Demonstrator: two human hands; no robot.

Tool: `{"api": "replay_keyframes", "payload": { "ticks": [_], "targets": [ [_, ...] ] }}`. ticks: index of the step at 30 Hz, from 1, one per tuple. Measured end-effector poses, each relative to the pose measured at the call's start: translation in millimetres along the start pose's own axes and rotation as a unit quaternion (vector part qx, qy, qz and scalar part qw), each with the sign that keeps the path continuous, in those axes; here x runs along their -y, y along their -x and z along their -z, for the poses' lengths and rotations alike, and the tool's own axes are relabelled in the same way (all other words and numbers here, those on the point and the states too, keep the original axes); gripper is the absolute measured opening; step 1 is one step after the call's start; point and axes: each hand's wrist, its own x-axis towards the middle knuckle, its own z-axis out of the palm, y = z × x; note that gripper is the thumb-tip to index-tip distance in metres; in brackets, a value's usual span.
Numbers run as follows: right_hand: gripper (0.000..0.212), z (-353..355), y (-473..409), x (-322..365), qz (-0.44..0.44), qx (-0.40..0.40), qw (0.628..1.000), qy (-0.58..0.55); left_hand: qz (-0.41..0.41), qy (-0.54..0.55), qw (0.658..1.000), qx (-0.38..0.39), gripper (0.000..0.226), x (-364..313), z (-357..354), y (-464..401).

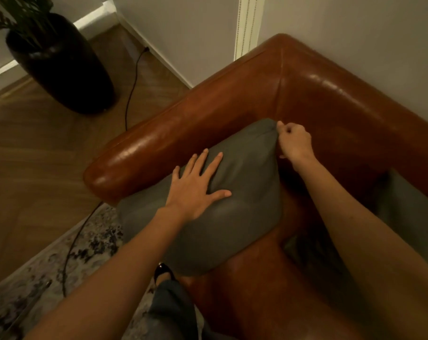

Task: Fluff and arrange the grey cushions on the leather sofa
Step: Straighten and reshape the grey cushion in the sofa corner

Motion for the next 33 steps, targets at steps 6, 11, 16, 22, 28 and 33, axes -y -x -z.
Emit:
{"api": "replay_keyframes", "payload": {
  "ticks": [6,11,16,22,28,33],
  "targets": [
    [0.024,-12,4,3,-0.014,-0.113,0.993,-0.017,0.092,-0.062,0.994,0.006,0.095,66,7,68],
    [0.021,-50,61,29,0.226,-0.198,0.949,0.098,0.180,0.205,0.961,-0.035,0.088,94,12,112],
    [0.020,-121,131,49,0.415,0.023,0.908,0.060,0.290,0.449,0.821,-0.200,0.031,106,-4,127],
    [0.040,-176,192,38,0.405,0.241,0.849,0.241,0.333,0.541,0.749,-0.187,0.012,106,-14,141],
    [0.041,-171,212,35,0.363,0.226,0.863,0.269,0.382,0.659,0.629,-0.153,0.022,109,-18,146],
    [0.040,-164,228,36,0.319,0.227,0.875,0.284,0.335,0.682,0.646,-0.071,0.006,103,-5,149]
  ]
}}
